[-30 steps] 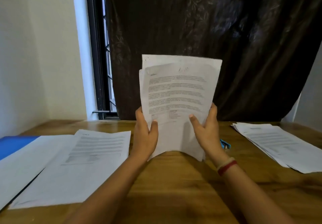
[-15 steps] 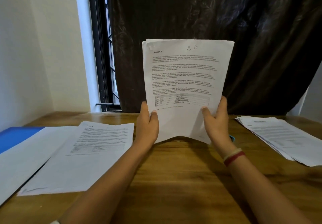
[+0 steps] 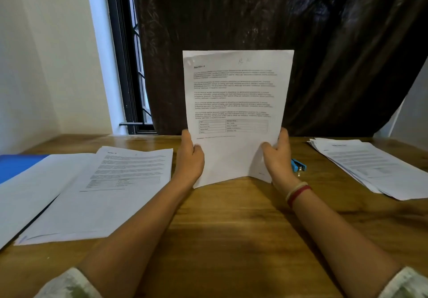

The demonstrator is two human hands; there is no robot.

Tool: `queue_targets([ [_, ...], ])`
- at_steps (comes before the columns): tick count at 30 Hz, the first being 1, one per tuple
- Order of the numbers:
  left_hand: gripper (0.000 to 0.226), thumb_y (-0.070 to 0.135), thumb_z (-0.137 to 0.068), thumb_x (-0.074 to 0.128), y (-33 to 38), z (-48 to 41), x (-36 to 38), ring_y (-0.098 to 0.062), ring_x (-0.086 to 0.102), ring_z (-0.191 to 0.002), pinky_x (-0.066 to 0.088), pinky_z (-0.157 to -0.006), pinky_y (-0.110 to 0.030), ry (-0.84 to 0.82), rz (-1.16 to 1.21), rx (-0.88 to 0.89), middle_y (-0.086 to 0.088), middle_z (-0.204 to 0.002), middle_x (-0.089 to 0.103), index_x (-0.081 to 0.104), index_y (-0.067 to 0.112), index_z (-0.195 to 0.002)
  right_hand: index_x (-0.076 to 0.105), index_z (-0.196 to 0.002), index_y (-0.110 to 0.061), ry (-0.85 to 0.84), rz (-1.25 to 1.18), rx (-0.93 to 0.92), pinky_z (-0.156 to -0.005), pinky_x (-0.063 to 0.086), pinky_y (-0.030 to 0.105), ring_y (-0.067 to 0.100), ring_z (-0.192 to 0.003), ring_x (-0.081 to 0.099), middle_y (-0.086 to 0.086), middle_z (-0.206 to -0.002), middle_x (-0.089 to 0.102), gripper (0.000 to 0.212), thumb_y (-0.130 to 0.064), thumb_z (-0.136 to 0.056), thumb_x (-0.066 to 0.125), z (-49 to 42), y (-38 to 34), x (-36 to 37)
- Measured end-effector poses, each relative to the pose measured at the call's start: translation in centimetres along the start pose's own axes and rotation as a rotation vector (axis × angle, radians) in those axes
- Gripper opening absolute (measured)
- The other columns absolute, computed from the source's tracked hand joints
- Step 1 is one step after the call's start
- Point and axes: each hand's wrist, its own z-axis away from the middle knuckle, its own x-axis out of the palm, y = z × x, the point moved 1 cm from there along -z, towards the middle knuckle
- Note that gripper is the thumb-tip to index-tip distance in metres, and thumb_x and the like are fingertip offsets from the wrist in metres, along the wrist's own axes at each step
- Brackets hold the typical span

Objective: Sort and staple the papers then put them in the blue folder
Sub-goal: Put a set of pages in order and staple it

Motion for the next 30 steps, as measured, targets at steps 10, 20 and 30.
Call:
queue_targets([
  [10, 0.032, 0.009, -0.103, 0.032, -0.6, 0.1, 0.1, -0.016, 0.048, -0.121, 0.045, -0.097, -0.029, 0.029, -0.004, 0.072, -0.001, -0.135, 0.049, 0.036, 0.019, -0.133, 0.040, -0.137, -0.019, -0.012, -0.031, 0.059, -0.092, 0.043, 0.027, 0.010, -0.110, 0.047, -0.008, -0.121, 0.047, 0.035, -0.009, -0.103, 0.039, 0.3, 0.6, 0.6],
  [20, 0.032, 0.010, -0.103, 0.031, -1.2, -0.2, -0.2, -0.018, 0.048, -0.123, 0.045, -0.102, -0.035, 0.034, -0.006, 0.063, -0.001, -0.138, 0.049, 0.036, 0.020, -0.133, 0.042, -0.135, -0.017, -0.027, -0.020, 0.083, -0.092, 0.044, 0.029, 0.010, -0.108, 0.048, -0.007, -0.118, 0.049, 0.032, -0.013, -0.104, 0.037, 0.5, 0.8, 0.8],
  [30, 0.032, 0.004, -0.100, 0.031, -0.5, -0.3, -0.5, -0.013, 0.050, -0.113, 0.045, -0.090, -0.026, 0.088, -0.005, 0.105, -0.001, -0.132, 0.052, 0.039, 0.015, -0.129, 0.043, -0.135, -0.015, -0.015, -0.025, 0.081, -0.075, 0.043, 0.015, 0.009, -0.104, 0.047, -0.007, -0.116, 0.048, 0.032, -0.013, -0.104, 0.038, 0.0, 0.3, 0.6],
])
